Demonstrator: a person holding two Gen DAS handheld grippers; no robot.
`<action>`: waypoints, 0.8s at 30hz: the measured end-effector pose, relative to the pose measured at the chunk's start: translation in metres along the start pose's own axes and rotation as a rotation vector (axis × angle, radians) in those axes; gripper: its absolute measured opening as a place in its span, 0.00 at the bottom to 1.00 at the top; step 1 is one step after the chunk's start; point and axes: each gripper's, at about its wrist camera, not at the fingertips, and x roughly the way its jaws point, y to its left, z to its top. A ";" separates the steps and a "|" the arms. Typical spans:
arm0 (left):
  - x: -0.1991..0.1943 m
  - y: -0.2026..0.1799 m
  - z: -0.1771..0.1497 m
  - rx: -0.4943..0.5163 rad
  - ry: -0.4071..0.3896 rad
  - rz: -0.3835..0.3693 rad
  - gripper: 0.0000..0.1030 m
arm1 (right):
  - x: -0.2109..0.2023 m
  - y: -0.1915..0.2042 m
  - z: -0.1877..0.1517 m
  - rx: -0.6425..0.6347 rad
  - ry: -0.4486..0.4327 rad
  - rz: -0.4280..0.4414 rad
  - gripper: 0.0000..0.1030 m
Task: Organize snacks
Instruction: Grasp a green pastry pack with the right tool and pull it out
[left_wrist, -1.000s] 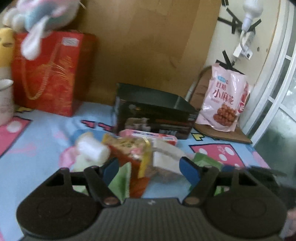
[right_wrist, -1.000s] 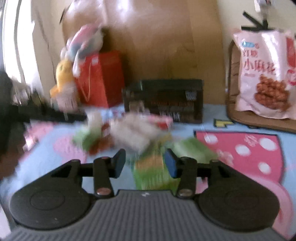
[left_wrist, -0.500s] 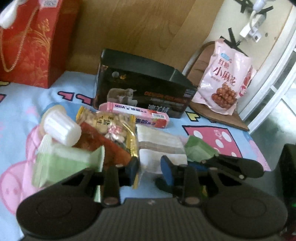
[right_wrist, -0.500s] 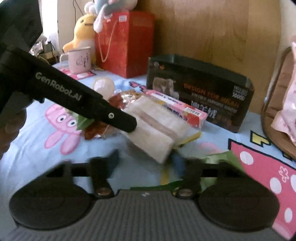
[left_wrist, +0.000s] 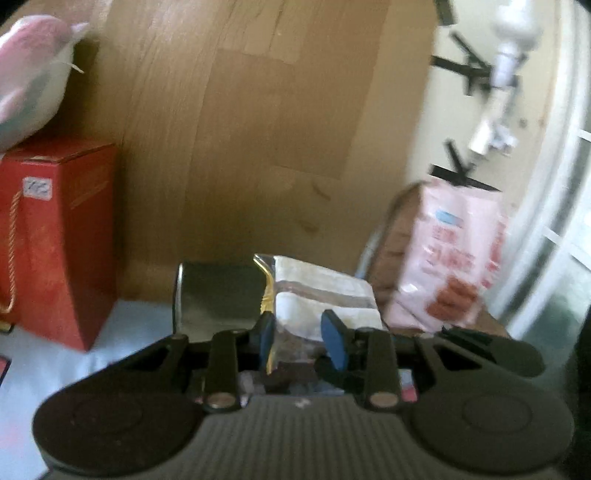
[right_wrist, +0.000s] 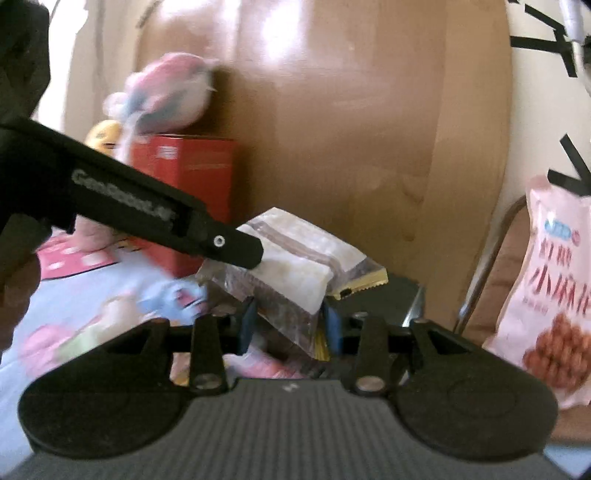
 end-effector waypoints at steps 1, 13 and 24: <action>0.011 0.002 0.004 -0.013 0.003 0.014 0.28 | 0.013 -0.004 0.003 0.017 0.017 -0.014 0.41; -0.016 0.038 -0.040 -0.199 0.021 -0.064 0.30 | -0.061 -0.047 -0.032 0.305 -0.032 0.101 0.46; -0.045 -0.007 -0.160 -0.232 0.289 -0.309 0.30 | -0.104 -0.085 -0.129 0.591 0.159 0.111 0.46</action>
